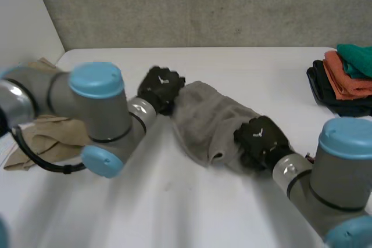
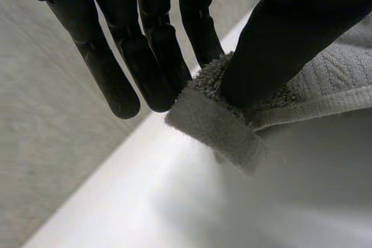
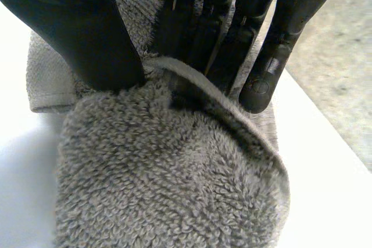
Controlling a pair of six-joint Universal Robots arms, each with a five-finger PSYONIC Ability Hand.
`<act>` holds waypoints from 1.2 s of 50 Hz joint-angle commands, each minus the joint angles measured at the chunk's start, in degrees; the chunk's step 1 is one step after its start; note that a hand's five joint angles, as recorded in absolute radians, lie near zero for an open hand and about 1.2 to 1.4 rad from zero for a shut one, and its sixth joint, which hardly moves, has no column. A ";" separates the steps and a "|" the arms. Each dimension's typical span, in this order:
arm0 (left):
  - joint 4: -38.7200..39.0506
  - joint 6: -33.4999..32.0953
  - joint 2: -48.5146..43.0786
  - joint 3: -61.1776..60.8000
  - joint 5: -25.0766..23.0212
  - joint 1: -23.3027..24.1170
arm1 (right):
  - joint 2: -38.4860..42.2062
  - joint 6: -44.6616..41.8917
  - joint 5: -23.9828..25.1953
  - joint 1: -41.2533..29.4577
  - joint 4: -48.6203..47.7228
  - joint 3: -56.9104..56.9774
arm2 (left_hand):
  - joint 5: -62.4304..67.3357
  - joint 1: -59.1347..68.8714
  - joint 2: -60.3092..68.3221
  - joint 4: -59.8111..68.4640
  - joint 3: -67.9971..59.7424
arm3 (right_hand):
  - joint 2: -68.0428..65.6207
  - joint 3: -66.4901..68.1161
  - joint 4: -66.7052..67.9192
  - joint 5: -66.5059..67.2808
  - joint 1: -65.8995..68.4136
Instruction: Fold the laundry.
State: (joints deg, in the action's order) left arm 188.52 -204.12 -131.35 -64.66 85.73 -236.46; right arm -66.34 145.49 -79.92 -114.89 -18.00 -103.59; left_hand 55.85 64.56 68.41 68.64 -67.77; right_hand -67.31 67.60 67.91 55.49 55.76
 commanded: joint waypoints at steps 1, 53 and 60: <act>-0.61 0.21 16.19 -8.64 0.49 -0.67 | -0.89 0.23 -0.77 2.73 5.06 8.57 | 14.15 15.44 11.59 11.36 -12.23 | -12.69 12.40 12.09 14.51 24.24; -1.58 6.36 27.63 -20.77 0.75 -7.79 | -8.90 9.09 6.61 11.28 30.75 10.53 | 14.15 15.44 11.59 11.36 -12.23 | 41.08 -41.37 -41.68 -39.26 -29.53; -1.58 6.45 29.31 -20.77 0.75 -7.70 | -4.95 14.03 7.59 4.42 15.03 1.82 | 14.15 15.44 11.59 11.36 -12.23 | 41.42 -41.71 -42.02 -39.59 -29.86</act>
State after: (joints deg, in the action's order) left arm 186.94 -197.78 -103.44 -85.42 86.49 -244.21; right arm -75.09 155.68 -72.84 -104.69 9.58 -94.94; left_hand 55.85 64.56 68.52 68.67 -68.23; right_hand -26.01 25.46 25.21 14.81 22.85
